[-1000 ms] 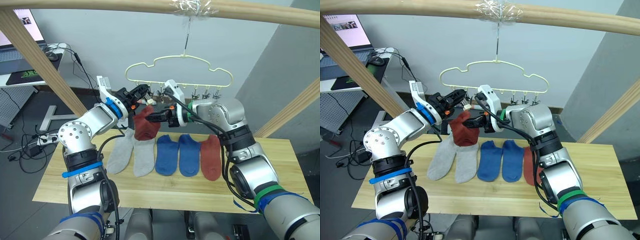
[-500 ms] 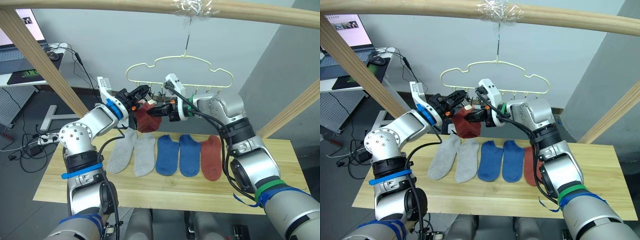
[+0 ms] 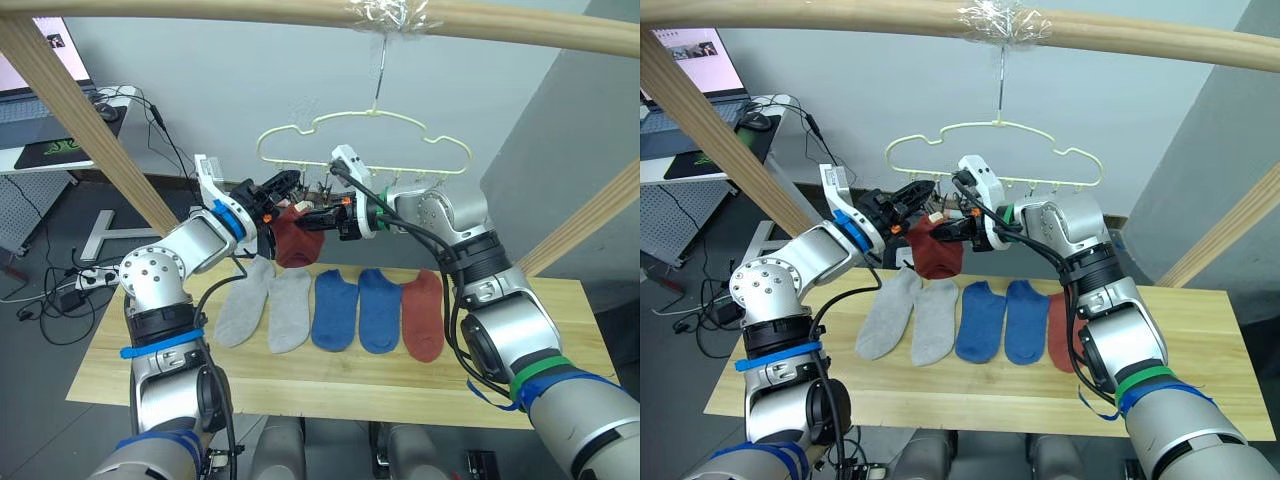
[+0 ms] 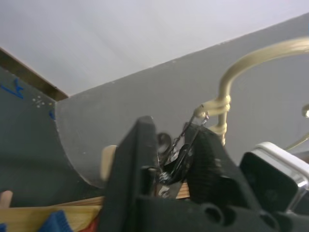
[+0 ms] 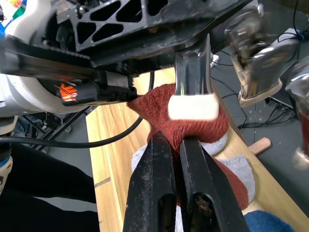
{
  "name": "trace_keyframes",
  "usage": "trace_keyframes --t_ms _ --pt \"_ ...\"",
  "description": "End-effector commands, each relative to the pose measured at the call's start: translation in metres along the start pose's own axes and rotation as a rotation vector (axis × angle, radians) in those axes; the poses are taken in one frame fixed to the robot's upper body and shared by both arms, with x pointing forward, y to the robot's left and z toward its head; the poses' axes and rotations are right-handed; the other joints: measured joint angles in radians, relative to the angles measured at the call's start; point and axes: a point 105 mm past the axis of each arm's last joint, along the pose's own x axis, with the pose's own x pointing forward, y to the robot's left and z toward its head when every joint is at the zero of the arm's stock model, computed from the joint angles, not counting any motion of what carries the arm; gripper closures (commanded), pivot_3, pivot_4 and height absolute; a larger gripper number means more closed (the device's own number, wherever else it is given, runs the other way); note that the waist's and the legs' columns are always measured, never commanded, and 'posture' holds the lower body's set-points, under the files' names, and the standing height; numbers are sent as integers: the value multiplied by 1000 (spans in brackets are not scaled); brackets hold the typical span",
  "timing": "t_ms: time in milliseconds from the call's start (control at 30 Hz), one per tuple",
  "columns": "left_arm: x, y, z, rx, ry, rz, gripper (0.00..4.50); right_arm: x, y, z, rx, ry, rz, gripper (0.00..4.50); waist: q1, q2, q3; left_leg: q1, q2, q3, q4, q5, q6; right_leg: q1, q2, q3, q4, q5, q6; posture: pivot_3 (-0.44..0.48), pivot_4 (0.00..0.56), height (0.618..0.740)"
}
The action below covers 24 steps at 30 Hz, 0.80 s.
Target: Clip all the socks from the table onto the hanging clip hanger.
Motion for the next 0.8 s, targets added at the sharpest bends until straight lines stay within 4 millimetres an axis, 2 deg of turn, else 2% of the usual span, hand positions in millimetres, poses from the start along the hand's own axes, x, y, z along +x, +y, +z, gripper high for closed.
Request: trace_keyframes --t_ms 33,200,300,433,667,800 --pt "-2 -6 5 6 -20 -30 2196 -3 10 20 -46 -55 31 4500 2 0 0 0 0 0 0 0 0 0 0 0 0 0 0 190 154 740" --pt "-4 -10 12 -25 -44 -62 2196 -1 10 15 -36 -49 35 4500 3 0 0 -2 0 0 0 0 0 -1 0 -1 0 0 0 190 154 740" --pt "-6 -10 13 -14 -44 -62 2153 0 10 13 -33 -47 31 3777 3 0 0 -2 0 0 0 0 0 -2 0 -1 0 0 0 190 157 740" --pt "-8 -9 16 74 -43 -28 2153 1 11 9 -31 -40 32 2361 3 0 0 -4 0 0 0 0 0 -4 0 -1 0 0 0 190 158 740" --pt "-23 -14 9 478 -20 50 2153 -11 16 -14 9 -42 17 22 6 -1 -1 -6 0 0 0 0 -1 -6 -1 0 0 0 0 216 157 740" --pt "-32 -16 -1 588 -9 50 2153 -26 19 -29 0 -54 -25 22 12 0 -1 -6 0 0 0 1 -1 -7 -1 0 2 0 0 226 158 740"
